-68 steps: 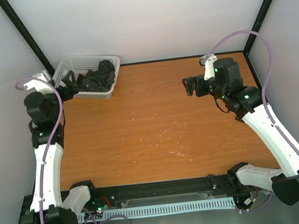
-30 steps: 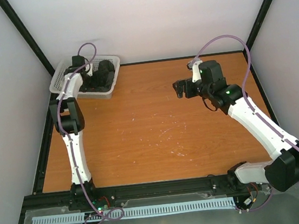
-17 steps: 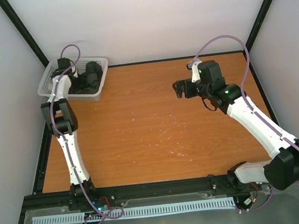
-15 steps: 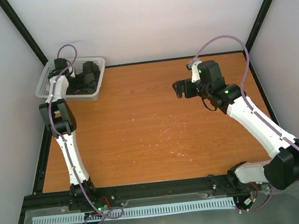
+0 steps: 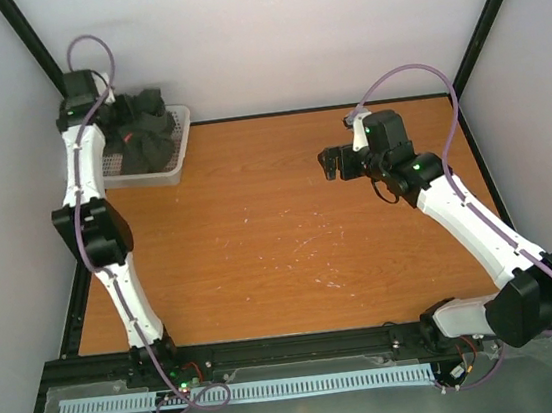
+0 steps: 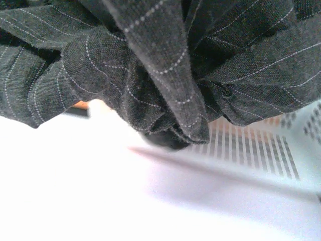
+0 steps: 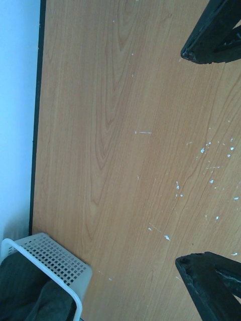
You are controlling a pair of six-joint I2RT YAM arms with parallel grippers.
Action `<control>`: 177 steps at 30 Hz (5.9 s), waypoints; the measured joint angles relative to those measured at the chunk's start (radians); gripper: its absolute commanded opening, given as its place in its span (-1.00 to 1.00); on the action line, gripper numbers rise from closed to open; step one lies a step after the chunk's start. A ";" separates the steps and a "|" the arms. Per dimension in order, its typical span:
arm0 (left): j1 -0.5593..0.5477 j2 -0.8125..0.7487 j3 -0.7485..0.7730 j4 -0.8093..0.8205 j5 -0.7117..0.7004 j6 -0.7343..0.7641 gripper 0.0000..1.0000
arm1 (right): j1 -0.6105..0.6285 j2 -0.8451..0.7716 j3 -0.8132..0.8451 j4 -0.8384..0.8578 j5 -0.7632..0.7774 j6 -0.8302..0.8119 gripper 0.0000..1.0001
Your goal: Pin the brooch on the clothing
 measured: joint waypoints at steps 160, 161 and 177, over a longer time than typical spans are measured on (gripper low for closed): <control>-0.601 -0.569 -0.760 0.115 0.018 0.002 -0.98 | -0.209 0.191 0.042 0.027 -0.427 0.124 -0.94; -0.601 -0.599 -0.744 0.118 -0.002 0.005 -0.99 | -0.209 0.185 0.091 0.021 -0.420 0.121 -0.94; -0.607 -1.325 -0.826 0.649 0.090 0.090 -0.72 | -0.190 -0.240 0.383 0.179 -0.447 -0.025 -0.90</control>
